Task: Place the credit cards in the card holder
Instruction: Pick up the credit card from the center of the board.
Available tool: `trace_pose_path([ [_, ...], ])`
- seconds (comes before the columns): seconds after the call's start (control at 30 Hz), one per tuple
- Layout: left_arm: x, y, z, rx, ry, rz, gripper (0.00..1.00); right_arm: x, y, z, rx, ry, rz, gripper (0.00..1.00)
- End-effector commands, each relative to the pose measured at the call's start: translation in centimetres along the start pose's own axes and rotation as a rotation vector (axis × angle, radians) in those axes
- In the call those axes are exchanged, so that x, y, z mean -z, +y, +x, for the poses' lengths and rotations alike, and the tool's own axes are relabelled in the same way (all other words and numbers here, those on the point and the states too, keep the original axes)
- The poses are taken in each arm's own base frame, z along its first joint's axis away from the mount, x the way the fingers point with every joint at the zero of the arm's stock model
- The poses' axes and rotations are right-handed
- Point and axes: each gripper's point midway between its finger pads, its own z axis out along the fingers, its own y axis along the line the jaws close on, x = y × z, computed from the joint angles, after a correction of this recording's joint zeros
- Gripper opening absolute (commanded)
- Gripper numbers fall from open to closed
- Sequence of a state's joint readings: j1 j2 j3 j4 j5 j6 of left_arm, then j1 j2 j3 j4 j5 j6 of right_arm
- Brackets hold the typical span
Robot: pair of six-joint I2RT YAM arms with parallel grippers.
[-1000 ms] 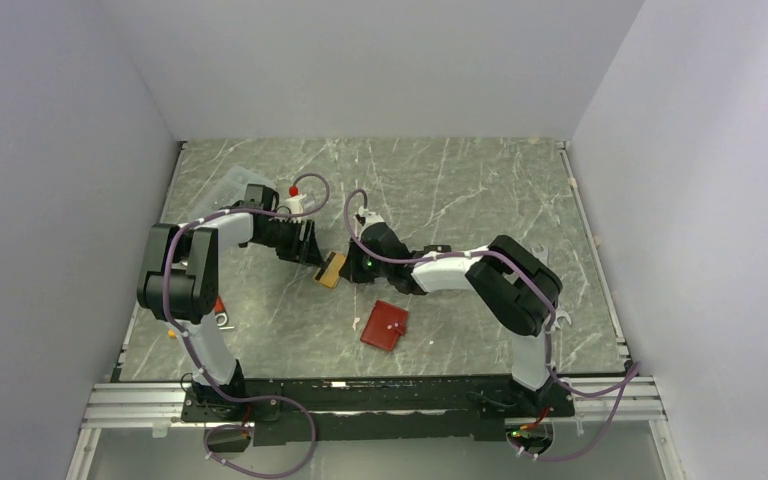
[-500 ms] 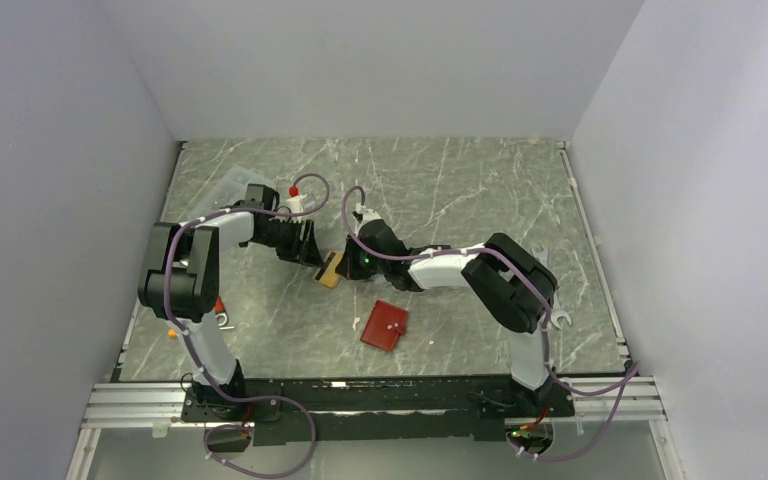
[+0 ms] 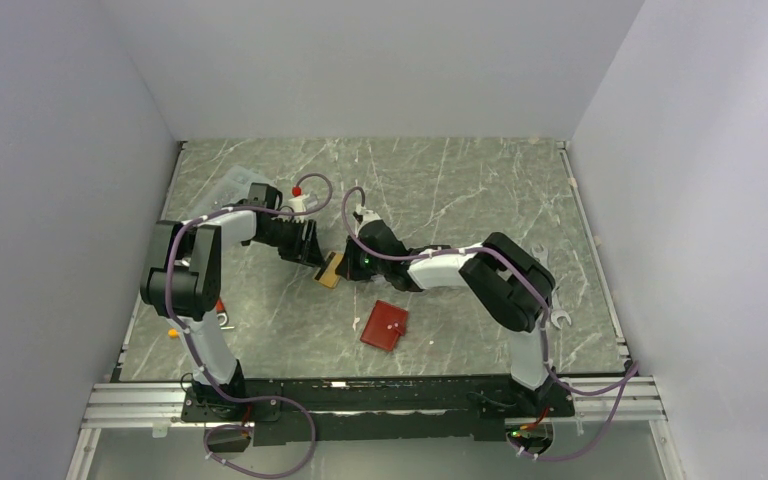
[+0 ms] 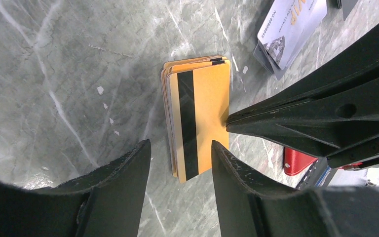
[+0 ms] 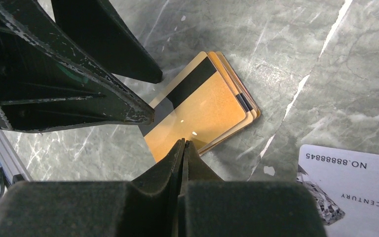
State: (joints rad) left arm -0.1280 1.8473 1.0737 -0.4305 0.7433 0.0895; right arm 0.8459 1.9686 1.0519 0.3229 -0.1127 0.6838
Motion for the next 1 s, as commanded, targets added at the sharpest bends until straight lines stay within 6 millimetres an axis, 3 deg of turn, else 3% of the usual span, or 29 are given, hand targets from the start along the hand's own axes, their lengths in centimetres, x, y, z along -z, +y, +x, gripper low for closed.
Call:
trace_pose_path([
  [0.0,-0.2,0.1,0.0,-0.024,0.012,-0.014,0.54,-0.7,-0.6,0.5,-0.019,0.007,0.003,0.0],
  [0.43,0.2,0.4,1.3,-0.025,0.051,-0.055,0.53,-2.0,-0.7,2.3,-0.049,0.064,-0.03,0.0],
  [0.57,0.5,1.2,1.4,-0.027,0.053,-0.108,0.5,-0.6,0.1,0.6,-0.064,0.028,-0.059,0.0],
  [0.77,0.8,2.1,0.5,-0.025,0.052,-0.169,0.4,2.1,0.9,-1.7,-0.08,-0.037,-0.106,0.24],
  [0.97,0.7,2.1,0.4,-0.032,0.046,-0.169,0.36,1.8,0.6,-1.9,-0.088,-0.042,-0.109,0.27],
])
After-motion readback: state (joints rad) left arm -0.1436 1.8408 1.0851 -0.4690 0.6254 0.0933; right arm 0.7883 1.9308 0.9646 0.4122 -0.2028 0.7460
